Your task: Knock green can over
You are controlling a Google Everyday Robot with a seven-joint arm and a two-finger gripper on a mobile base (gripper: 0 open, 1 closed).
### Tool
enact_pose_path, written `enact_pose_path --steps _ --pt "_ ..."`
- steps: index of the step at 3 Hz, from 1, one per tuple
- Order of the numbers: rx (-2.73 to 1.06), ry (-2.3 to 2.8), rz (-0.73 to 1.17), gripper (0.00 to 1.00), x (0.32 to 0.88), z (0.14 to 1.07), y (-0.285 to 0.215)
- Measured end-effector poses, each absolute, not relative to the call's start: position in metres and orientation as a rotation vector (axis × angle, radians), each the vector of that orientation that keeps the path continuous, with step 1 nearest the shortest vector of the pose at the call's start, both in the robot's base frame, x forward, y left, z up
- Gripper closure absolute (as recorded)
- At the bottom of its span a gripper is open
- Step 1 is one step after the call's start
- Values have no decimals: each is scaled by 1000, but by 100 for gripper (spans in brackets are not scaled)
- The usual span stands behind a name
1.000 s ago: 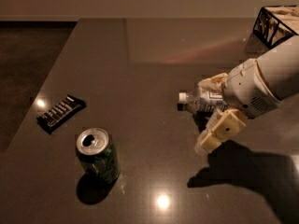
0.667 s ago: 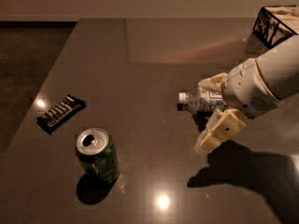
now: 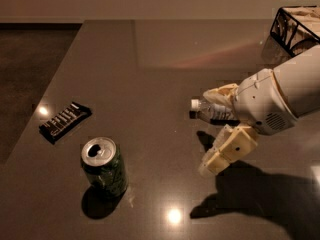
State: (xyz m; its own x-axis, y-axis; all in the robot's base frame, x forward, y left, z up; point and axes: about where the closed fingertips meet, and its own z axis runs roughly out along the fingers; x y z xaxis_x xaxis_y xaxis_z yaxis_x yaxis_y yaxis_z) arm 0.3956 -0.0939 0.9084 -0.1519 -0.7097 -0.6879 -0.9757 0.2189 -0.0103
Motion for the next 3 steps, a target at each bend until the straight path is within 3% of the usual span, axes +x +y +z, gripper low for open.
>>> enact_pose_path --steps 3 --pt "-1547 1785 840 0 361 882 28"
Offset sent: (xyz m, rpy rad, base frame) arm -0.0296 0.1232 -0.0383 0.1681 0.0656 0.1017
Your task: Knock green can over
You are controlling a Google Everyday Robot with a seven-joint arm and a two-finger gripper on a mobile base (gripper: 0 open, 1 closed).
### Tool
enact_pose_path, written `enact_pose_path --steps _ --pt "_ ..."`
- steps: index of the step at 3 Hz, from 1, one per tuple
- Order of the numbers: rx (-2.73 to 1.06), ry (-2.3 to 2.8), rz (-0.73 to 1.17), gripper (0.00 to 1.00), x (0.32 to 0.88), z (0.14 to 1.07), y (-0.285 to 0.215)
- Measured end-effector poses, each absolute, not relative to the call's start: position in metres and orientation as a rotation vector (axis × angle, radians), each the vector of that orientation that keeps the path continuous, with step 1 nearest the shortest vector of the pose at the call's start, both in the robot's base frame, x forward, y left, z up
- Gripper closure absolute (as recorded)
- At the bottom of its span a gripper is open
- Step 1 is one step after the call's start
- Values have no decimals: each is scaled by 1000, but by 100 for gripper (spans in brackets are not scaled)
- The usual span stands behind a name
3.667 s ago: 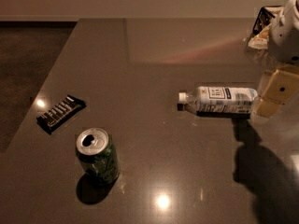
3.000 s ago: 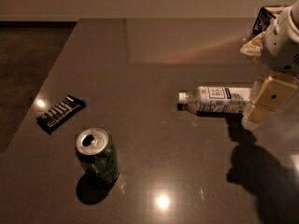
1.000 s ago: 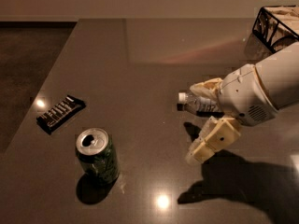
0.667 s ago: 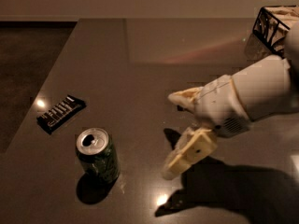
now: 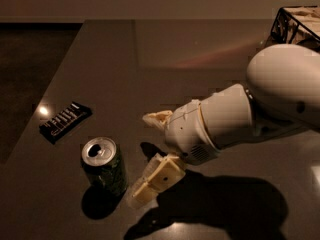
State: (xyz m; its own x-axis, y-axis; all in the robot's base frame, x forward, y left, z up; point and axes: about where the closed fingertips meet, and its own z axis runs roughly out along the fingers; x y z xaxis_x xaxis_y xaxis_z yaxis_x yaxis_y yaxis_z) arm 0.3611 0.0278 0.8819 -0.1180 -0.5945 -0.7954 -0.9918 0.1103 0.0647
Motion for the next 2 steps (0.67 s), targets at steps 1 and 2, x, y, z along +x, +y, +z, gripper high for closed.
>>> enact_pose_path --steps 1,2 --pt "-1545 1724 907 0 347 884 62" --pt "-1561 1668 954 0 333 888 93"
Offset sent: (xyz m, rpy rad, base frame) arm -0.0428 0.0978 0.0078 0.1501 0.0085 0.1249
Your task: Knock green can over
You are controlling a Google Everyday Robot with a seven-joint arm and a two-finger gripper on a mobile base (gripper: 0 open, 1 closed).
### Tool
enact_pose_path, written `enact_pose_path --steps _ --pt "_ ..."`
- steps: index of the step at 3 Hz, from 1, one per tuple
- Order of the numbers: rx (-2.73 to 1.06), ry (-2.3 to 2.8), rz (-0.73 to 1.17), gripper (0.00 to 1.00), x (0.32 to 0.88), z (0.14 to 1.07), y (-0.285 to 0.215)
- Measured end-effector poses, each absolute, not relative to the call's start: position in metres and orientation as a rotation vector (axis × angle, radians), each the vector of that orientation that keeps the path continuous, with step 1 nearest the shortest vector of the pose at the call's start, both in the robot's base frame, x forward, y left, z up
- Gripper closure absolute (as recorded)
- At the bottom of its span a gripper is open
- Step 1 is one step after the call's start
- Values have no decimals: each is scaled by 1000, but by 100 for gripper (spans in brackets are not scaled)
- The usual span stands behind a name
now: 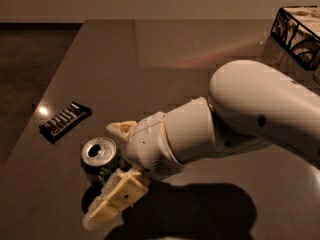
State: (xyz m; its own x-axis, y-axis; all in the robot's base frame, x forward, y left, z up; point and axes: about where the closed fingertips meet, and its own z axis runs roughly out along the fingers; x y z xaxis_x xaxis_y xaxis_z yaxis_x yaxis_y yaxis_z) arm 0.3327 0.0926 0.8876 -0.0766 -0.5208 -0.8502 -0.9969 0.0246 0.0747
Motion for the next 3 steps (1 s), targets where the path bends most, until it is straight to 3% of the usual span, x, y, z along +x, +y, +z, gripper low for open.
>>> enact_pose_path --steps 1,3 --pt "-1555 1654 983 18 324 884 113" --pt "-1513 1681 989 65 327 896 114"
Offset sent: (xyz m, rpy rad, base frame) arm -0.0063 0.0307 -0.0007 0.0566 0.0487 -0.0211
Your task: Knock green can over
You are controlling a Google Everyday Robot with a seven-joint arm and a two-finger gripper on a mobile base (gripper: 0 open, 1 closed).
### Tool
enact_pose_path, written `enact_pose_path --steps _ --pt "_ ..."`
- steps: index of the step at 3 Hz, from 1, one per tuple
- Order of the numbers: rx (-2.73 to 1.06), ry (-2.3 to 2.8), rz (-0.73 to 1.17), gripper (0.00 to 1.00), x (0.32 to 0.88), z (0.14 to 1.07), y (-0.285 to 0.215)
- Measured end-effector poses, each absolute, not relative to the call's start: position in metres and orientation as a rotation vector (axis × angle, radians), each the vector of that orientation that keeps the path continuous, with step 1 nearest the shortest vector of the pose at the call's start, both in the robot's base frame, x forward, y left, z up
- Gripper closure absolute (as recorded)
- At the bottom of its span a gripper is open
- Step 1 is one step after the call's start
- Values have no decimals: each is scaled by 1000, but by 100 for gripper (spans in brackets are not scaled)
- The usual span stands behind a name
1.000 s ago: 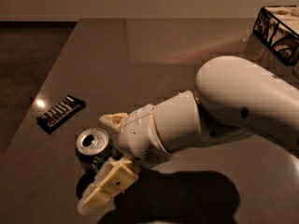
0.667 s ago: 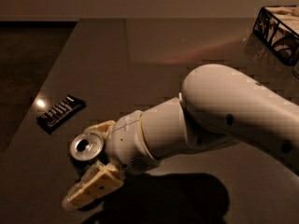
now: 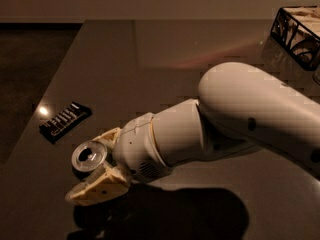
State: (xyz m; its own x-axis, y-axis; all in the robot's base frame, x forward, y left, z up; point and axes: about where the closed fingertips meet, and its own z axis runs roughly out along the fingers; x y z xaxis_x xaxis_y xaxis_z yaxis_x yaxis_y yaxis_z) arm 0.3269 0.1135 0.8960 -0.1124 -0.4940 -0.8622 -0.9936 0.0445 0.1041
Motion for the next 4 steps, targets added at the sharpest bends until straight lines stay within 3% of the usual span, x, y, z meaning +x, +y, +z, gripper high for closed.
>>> enact_pose_path --steps 1,2,4 --pt "-1546 1744 908 88 332 916 100" --pt "-1602 1870 806 100 341 927 73" --pt "-1678 2198 660 100 358 902 -10"
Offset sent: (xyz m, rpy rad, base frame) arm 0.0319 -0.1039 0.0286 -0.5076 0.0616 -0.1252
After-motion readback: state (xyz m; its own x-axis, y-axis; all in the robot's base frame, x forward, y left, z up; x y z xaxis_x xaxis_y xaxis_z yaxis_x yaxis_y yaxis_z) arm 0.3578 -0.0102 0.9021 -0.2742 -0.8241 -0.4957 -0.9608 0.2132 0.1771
